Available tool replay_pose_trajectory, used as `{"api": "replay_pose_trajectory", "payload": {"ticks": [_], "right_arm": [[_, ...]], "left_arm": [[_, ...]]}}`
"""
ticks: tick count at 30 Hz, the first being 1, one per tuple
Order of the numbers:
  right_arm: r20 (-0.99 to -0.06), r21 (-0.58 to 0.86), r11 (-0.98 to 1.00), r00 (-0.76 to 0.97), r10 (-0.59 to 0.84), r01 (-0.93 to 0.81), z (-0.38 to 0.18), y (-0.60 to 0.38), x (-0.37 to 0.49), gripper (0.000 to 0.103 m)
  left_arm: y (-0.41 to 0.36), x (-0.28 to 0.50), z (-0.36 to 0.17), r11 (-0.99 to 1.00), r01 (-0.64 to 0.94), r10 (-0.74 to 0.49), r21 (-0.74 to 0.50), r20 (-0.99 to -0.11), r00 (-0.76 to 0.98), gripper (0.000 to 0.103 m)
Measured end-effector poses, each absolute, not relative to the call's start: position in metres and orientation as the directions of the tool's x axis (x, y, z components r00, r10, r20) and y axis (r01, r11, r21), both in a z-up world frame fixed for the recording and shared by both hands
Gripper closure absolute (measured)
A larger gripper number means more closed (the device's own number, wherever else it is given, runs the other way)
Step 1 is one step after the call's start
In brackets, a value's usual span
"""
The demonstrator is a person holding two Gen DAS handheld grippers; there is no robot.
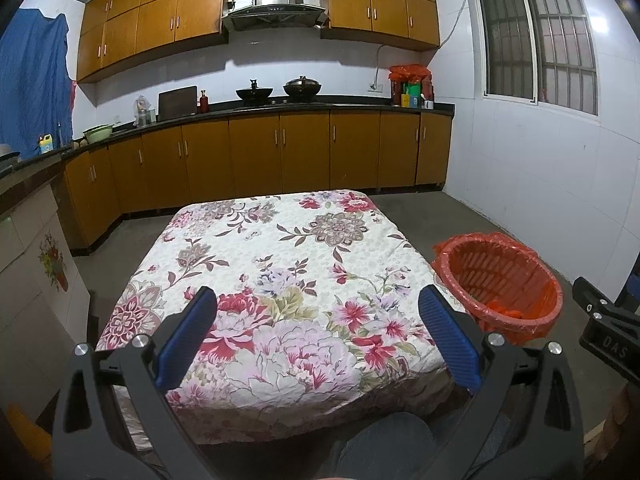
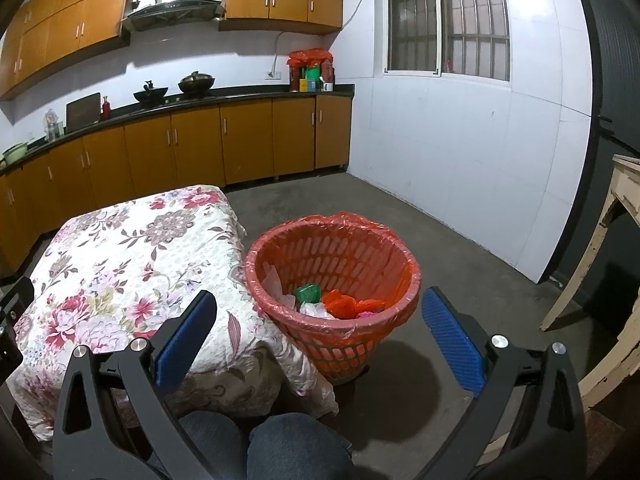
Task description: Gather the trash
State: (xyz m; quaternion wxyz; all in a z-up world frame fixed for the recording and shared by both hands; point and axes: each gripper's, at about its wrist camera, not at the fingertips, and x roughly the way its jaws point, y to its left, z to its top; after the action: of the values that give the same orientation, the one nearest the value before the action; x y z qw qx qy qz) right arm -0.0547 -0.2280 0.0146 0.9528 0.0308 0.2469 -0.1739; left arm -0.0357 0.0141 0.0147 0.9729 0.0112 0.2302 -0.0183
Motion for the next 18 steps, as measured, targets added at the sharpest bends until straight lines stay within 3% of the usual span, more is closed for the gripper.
{"api": "replay_pose_trajectory", "payload": {"ticks": [18], "right_arm": [[-0.481, -0.027, 0.938, 0.818, -0.316, 0.346, 0.0145, -0.2281, -0.0545, 0.002]], "left_arm": [[0.0129, -0.0366, 0.0162, 0.999, 0.044, -0.034, 0.012, -0.444, 0.896, 0.004]]}}
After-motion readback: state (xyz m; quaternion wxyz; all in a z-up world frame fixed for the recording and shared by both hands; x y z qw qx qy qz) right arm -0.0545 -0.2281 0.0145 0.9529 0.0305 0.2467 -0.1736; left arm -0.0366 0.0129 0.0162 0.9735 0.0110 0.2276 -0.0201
